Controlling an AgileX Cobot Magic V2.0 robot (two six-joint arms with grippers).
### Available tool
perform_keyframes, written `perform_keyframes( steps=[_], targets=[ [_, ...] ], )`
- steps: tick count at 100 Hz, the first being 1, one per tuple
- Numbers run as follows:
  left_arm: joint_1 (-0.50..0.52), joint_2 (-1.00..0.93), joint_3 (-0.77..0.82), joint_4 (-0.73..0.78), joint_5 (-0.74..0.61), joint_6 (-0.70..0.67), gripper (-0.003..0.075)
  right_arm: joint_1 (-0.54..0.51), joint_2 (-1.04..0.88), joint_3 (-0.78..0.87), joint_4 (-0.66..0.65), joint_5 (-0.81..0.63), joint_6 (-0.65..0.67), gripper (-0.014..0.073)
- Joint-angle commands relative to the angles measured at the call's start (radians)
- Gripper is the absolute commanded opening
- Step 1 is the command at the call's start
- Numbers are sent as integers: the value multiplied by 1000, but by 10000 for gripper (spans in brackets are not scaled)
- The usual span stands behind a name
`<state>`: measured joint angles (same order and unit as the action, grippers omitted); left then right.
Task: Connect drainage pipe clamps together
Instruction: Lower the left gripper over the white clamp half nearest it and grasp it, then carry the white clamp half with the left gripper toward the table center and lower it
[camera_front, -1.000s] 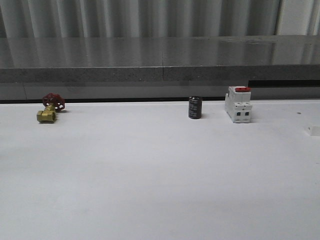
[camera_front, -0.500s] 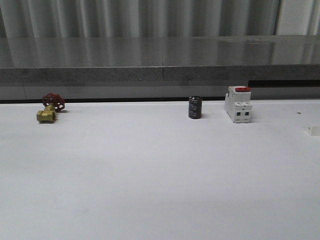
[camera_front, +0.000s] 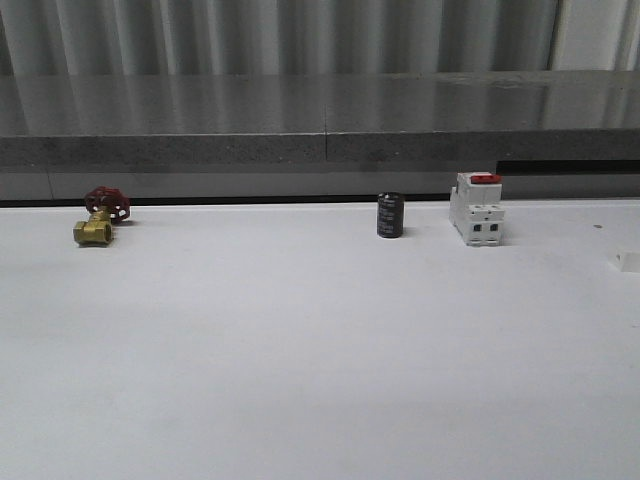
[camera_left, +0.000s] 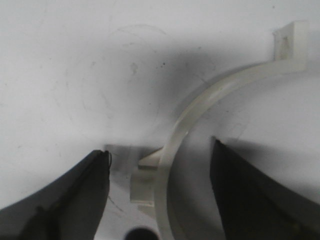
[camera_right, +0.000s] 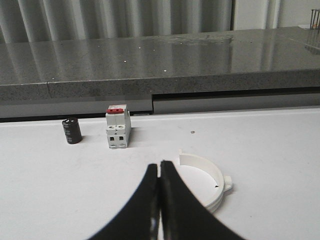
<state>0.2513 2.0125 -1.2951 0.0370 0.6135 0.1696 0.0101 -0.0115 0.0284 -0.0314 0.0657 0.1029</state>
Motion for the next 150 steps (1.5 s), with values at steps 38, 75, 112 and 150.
perform_keyframes(
  steps=[38,75,112,150],
  targets=[
    [0,-75,-27,-125,13,1,-20,-5,-18,-19,-2,-84,-7,-67],
    [-212,-202,-27,-188,106,-99,-20,-5,-18,-19,-2,-84,-7,-67],
    [-582,-200,-30,-98,47,-421,-20,-5,-18,-19,-2,-84,-7,-67],
    [-707,-105,-107,11,78,-598,-20,-5,-18,-19,-2,-84,-7,-67]
  ],
)
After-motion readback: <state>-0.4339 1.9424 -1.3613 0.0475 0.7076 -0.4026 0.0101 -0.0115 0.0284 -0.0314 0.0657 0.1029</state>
